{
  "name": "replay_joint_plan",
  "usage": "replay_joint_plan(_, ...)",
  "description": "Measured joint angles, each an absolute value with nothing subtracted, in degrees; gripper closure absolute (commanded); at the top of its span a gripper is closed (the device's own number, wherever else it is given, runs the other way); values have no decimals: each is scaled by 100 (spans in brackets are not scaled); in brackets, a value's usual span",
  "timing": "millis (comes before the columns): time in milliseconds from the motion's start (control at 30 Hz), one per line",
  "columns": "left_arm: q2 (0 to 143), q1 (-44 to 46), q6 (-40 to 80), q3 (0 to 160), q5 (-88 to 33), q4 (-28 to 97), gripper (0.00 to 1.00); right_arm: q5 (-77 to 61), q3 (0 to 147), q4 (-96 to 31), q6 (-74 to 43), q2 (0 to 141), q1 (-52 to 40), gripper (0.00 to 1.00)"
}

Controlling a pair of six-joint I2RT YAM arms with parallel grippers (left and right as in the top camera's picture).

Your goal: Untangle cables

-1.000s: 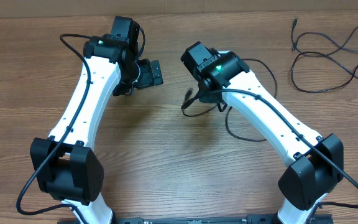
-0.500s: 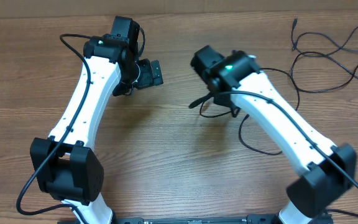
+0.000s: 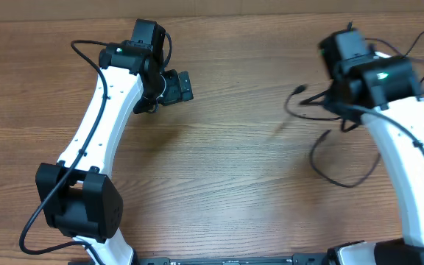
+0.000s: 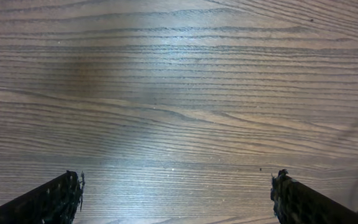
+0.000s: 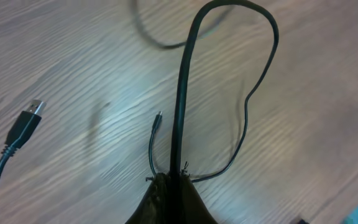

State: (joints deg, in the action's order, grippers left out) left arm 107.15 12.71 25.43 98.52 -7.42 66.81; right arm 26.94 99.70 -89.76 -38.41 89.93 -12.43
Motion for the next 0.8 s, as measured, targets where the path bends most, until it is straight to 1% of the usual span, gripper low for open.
replay_joint_plan(167, 10715, 1271, 2543, 9852, -742, 6685, 1, 2456, 9970, -8785, -3321, 8995, -401, 96)
replay_joint_plan(333, 10715, 1271, 2543, 9852, -742, 6672, 0, 1444, 9970, -8296, -2416, 8995, -16, 96)
replay_joint_plan(400, 10715, 1271, 2543, 9852, -742, 6663, 0, 657, 9970, -8143, -1835, 8995, -23, 96)
replay_joint_plan(533, 10715, 1271, 2543, 9852, -742, 6663, 1, -152, 9970, -8086, -1157, 8993, -215, 96)
replay_joint_plan(800, 10715, 1271, 2543, 9852, -742, 6661, 0, -714, 9657, -7843, -552, 8993, -904, 96)
